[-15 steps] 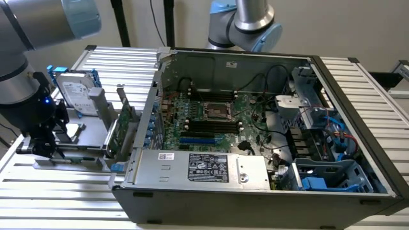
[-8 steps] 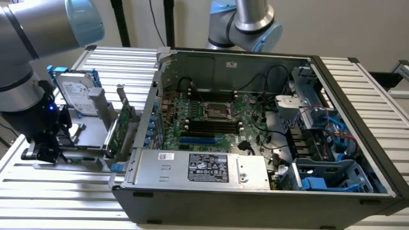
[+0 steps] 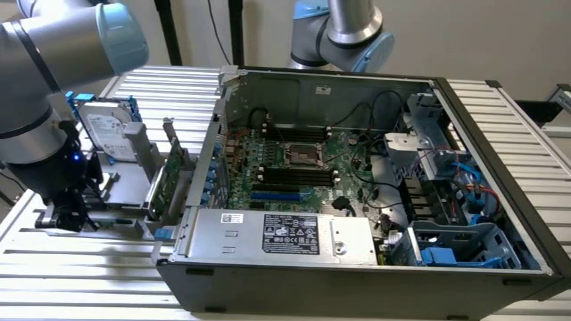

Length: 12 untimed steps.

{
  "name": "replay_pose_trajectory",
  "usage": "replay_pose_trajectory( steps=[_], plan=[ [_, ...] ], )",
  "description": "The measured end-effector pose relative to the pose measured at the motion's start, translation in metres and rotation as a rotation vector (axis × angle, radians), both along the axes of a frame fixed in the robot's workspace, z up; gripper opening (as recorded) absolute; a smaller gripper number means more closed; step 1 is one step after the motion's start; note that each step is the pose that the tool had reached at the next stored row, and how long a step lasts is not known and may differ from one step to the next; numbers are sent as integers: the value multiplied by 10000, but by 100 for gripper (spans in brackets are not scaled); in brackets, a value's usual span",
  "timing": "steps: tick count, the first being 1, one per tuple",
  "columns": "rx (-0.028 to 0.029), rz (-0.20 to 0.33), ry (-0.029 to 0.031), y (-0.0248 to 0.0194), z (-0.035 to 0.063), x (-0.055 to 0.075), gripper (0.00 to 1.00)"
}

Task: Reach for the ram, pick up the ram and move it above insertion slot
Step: 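Pick up the ram and move it above insertion slot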

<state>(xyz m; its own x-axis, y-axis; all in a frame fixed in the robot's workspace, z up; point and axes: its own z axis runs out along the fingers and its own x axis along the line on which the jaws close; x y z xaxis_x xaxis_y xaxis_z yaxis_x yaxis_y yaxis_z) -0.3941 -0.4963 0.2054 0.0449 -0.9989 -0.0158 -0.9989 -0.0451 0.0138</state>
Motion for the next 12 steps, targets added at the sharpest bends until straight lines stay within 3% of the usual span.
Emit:
replay_pose_trajectory(
  steps=[8,10,12],
  plan=[
    [-1,-1,1,0,-41,15,46],
    [-1,-1,1,0,-45,17,33],
    [0,0,-1,0,-48,19,33]
  ],
)
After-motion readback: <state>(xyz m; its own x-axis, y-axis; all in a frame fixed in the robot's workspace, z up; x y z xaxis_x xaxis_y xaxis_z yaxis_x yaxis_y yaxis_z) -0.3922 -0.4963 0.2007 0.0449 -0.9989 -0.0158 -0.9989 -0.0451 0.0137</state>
